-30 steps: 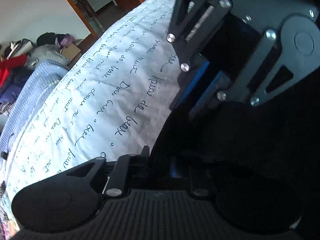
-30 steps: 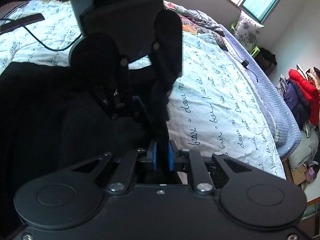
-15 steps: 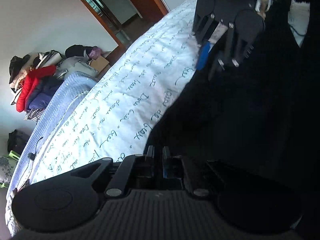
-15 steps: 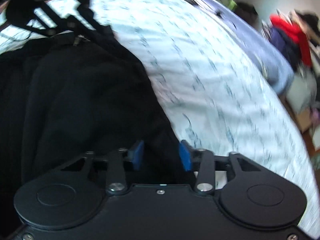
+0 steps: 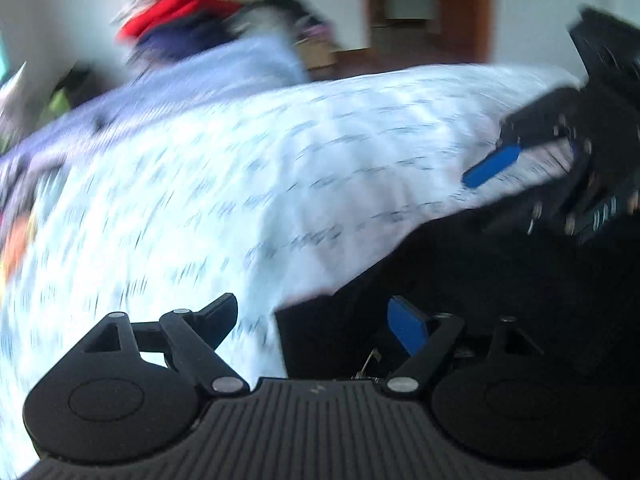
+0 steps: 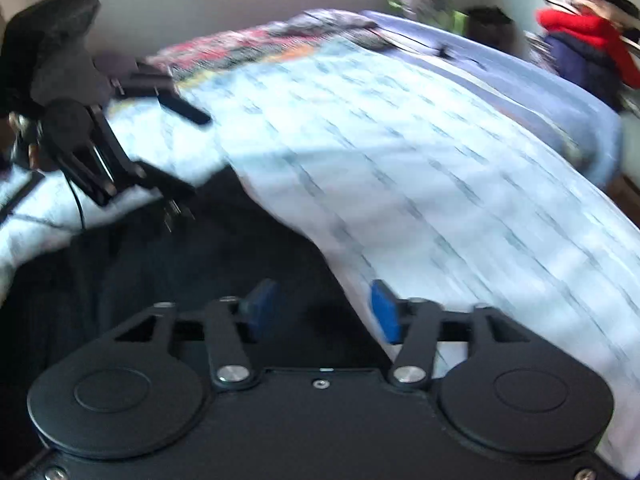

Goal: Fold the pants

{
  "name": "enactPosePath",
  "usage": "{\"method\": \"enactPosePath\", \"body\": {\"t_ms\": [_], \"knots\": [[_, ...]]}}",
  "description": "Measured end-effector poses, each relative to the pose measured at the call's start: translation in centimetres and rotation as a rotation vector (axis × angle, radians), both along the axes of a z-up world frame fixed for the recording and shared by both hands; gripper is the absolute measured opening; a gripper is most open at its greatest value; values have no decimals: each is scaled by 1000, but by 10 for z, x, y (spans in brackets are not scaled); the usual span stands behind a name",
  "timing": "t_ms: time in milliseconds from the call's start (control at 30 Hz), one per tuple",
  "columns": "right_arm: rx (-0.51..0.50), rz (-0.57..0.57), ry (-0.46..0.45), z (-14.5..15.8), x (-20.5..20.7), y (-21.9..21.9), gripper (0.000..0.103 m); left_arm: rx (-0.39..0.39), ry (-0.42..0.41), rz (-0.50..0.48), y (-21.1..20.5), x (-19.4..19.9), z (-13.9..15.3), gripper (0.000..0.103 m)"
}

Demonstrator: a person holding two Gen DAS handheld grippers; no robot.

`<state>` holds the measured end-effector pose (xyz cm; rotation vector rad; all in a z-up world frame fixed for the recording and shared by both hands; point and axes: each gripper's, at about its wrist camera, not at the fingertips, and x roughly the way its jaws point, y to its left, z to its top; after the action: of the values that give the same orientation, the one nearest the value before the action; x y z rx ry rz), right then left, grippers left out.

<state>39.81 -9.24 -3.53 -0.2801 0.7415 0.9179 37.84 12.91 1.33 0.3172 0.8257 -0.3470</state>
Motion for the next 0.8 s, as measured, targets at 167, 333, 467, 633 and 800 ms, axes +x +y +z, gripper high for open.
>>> {"method": "enactPosePath", "body": {"t_ms": [167, 333, 467, 633, 800], "knots": [[-101, 6, 72, -30, 32, 59, 60, -65, 48, 84, 7, -15, 13, 84], [-76, 34, -58, -19, -7, 62, 10, -355, 312, 231, 17, -9, 18, 84], [-146, 94, -280, -8, -79, 68, 9, -551, 409, 408, 21, -10, 7, 84], [-228, 106, -469, 1, -134, 69, 9, -663, 468, 520, 14, -5, -3, 80], [-253, 128, -558, 5, -168, 69, 5, -764, 508, 617, 17, -12, -12, 28]]}}
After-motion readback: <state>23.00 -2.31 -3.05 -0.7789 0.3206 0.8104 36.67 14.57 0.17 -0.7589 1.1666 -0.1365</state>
